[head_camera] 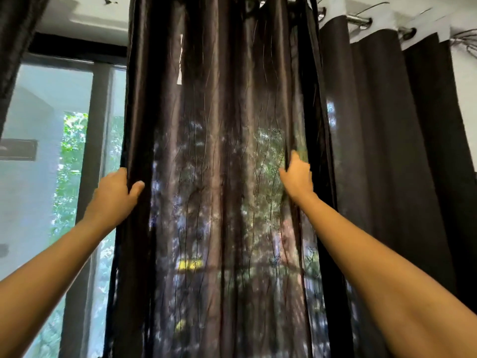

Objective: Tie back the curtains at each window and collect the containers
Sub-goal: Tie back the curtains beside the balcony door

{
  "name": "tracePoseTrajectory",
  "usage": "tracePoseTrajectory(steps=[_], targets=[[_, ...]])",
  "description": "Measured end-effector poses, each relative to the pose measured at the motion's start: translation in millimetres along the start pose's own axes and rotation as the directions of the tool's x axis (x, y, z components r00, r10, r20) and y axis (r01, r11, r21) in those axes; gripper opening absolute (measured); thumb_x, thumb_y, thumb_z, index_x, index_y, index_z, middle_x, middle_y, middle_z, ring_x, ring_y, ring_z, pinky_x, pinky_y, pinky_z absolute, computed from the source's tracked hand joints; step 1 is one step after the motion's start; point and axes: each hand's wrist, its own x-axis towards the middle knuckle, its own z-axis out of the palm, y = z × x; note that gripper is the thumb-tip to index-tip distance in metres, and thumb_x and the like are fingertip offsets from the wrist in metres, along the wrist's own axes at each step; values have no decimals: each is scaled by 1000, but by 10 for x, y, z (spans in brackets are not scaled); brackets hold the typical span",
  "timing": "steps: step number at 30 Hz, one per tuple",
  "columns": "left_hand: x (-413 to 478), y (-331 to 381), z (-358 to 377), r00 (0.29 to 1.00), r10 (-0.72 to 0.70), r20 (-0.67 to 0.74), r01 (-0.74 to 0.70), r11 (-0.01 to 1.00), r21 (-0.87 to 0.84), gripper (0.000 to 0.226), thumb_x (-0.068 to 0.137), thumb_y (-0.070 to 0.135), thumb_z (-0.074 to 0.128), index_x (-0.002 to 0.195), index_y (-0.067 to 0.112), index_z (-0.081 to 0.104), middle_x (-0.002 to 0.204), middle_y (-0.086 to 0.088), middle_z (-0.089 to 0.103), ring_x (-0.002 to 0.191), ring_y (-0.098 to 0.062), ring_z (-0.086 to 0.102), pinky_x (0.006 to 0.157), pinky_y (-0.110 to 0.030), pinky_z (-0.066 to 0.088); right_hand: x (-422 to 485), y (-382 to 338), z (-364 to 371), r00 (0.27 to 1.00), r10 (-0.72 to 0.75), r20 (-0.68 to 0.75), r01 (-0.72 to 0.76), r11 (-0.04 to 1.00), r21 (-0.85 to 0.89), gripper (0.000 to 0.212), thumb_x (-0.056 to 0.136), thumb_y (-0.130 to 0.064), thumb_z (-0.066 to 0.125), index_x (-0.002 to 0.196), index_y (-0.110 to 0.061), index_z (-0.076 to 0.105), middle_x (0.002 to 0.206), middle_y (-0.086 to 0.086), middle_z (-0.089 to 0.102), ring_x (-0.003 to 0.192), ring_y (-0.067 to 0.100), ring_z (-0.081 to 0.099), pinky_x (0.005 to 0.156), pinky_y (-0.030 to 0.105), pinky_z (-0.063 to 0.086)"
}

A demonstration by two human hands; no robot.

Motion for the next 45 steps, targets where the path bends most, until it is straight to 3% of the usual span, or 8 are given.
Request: tracePoseTrajectory(steps=[3, 15, 24, 28, 32, 37, 40, 45], targets=[[-19, -33, -38, 999, 3, -48, 0, 998, 65, 16, 89, 11, 58, 86, -4, 52, 77, -30, 58, 78, -48, 56, 65, -47, 43, -27, -430, 227, 984, -136, 117, 132, 990, 44, 22, 86, -1, 48, 105, -8, 56, 88, 15, 63, 81, 35, 62, 65, 39, 49], [-103, -11, -337, 998, -55, -37, 60, 987, 146, 16, 90, 9, 55, 100, -4, 57, 88, -33, 60, 85, -50, 56, 64, -43, 36, -776, -2497, 603, 792, -572, 215, 471, 796, 381, 24, 77, 0, 60, 101, 0, 57, 95, 27, 65, 93, 45, 61, 78, 46, 52], [-103, -41, -330, 996, -7, -93, 19, 991, 130, 10, 89, 8, 56, 89, -3, 56, 80, -29, 61, 78, -46, 58, 61, -38, 34, -505, -1926, 506, 932, -362, -19, 362, 932, -12, 37, 76, -37, 64, 104, -13, 66, 138, 18, 35, 126, 40, 28, 103, 45, 28], [-116, 32, -278, 993, 13, -116, -3, 996, 89, 12, 88, 8, 59, 89, -4, 57, 81, -31, 62, 79, -47, 59, 64, -43, 41, -230, -1490, 420, 987, -154, 37, 155, 987, -42, 54, 75, -54, 65, 114, -17, 63, 155, 25, -6, 140, 49, -9, 113, 57, 7], [-152, 62, -231, 991, 40, -125, -31, 997, 71, 14, 90, 11, 59, 88, -3, 56, 81, -30, 62, 78, -45, 58, 62, -40, 37, -61, -1115, 351, 986, -36, 163, 36, 999, 3, 53, 77, -50, 67, 119, -18, 57, 155, 20, -18, 140, 52, -5, 113, 61, 11], [-159, -11, -252, 990, 55, -132, -50, 998, 39, 14, 92, 15, 56, 91, 1, 56, 81, -24, 62, 78, -40, 58, 61, -32, 30, -12, -919, 328, 966, -189, 175, 173, 980, 101, 35, 79, -27, 70, 103, -2, 63, 141, 21, 35, 107, 37, 55, 87, 33, 45], [-152, -78, -297, 990, 47, -130, -40, 998, 55, 19, 93, 17, 56, 99, -1, 57, 84, -26, 62, 82, -42, 58, 63, -37, 35, -57, -1161, 349, 939, -250, 236, 233, 968, 99, 23, 78, -14, 69, 79, 6, 58, 92, 21, 57, 81, 31, 58, 59, 30, 37], [-83, -148, -346, 994, 58, -94, -53, 997, 60, 16, 92, 17, 55, 96, 1, 55, 87, -24, 62, 83, -41, 58, 63, -34, 32, -253, -1873, 489, 875, -369, 313, 354, 929, 105, 24, 80, -5, 60, 92, 16, 62, 98, 32, 60, 91, 41, 59, 68, 37, 43]])
